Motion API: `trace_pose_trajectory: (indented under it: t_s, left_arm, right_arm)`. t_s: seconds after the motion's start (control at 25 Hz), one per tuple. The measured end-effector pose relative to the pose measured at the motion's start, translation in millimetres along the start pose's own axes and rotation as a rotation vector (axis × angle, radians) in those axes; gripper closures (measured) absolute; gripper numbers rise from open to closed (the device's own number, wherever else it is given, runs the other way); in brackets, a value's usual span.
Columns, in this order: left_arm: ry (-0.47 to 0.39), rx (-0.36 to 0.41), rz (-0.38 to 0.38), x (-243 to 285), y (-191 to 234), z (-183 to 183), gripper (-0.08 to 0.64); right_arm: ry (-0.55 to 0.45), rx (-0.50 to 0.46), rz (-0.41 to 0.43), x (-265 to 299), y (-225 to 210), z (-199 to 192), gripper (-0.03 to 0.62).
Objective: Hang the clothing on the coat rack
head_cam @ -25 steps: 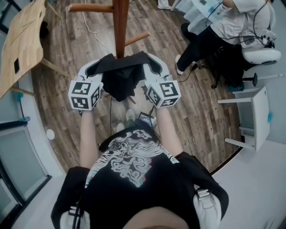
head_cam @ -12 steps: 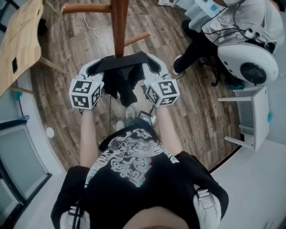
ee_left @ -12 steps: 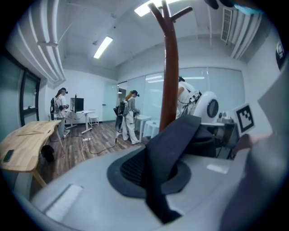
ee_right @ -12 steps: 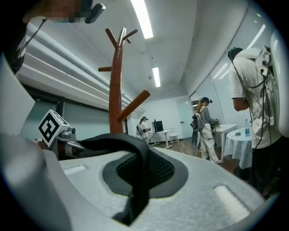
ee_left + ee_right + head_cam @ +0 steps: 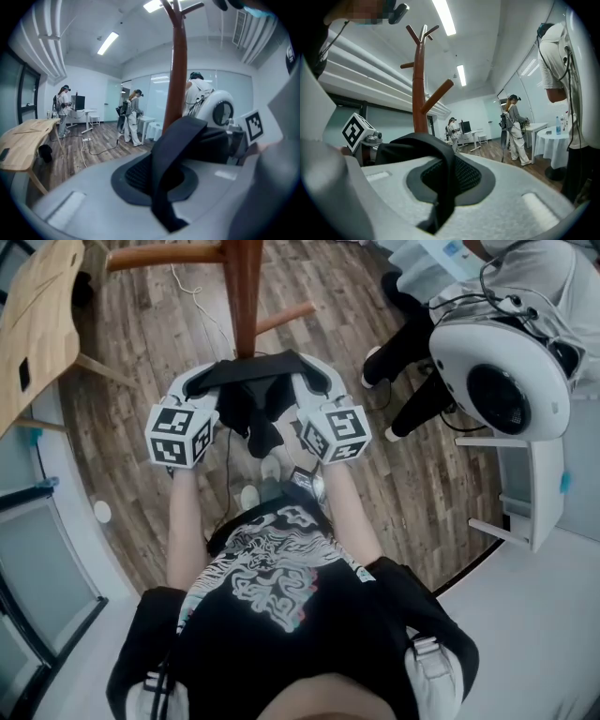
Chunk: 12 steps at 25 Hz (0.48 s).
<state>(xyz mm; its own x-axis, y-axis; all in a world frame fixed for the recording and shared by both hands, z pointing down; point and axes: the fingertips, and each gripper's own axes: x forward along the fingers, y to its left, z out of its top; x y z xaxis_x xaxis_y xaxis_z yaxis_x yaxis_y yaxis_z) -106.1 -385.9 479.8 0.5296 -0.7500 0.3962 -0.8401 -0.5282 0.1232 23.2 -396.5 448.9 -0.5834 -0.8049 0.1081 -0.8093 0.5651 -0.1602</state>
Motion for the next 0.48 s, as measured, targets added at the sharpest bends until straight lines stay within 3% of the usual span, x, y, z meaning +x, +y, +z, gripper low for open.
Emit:
trace_pose_trajectory:
  t_s: [0.48]
  left_arm:
    - [0.037, -0.036, -0.026, 14, -12, -25, 0.558]
  right_arm:
    - [0.03, 0.023, 0.022, 0, 0, -26, 0.574]
